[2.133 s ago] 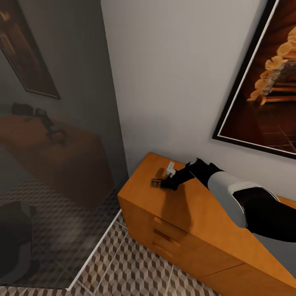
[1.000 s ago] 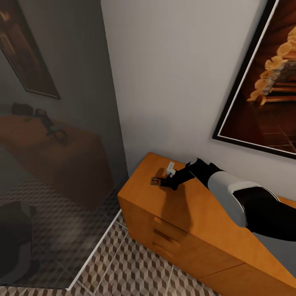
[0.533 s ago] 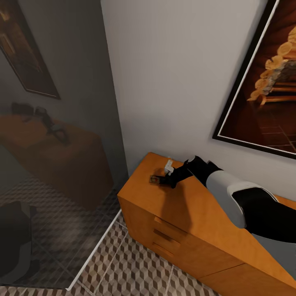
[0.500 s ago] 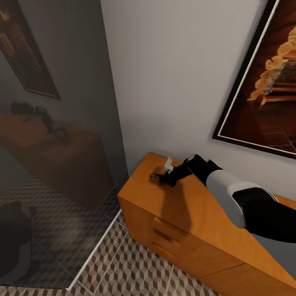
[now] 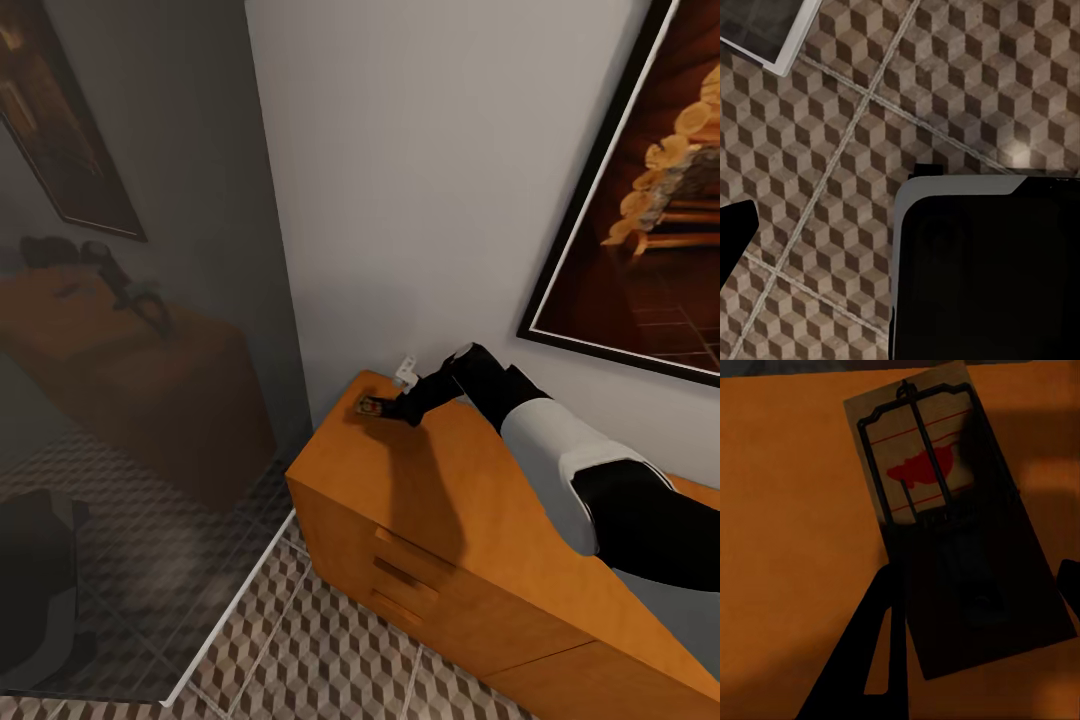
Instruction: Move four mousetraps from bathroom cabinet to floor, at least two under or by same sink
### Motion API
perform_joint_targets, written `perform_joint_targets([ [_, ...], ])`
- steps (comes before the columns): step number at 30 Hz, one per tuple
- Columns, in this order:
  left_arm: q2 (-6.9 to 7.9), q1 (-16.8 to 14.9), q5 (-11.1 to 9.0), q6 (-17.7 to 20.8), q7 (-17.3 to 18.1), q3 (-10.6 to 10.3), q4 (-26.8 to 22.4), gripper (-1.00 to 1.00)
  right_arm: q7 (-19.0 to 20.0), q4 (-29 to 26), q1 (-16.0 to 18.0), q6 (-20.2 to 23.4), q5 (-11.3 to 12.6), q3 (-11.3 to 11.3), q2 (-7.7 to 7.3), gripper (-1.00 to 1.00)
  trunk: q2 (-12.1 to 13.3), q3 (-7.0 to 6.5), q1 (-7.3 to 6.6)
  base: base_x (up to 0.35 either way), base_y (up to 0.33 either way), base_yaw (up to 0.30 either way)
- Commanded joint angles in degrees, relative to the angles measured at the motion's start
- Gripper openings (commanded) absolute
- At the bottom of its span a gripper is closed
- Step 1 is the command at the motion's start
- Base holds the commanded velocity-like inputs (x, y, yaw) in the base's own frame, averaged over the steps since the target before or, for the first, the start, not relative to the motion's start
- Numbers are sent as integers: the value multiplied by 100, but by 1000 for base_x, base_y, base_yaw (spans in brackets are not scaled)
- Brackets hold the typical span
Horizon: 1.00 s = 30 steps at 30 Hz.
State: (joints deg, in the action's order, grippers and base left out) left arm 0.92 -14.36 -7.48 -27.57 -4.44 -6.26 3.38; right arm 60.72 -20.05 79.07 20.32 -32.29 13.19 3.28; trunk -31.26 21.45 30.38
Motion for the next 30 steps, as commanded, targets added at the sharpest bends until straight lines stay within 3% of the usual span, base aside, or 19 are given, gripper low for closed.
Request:
perform_joint_targets([
  [1, -1, -8, -52, -38, -4, -51, 22, 100, 11, -16, 3, 60, -14, 9, 2, -100, -8, 8, 2, 0, 0, 0],
  [30, 1, -7, -52, -38, -4, -51, 22, 100, 10, 30, 3, 51, -14, 26, -28, -100, -8, 8, 2, 0, 0, 0],
])
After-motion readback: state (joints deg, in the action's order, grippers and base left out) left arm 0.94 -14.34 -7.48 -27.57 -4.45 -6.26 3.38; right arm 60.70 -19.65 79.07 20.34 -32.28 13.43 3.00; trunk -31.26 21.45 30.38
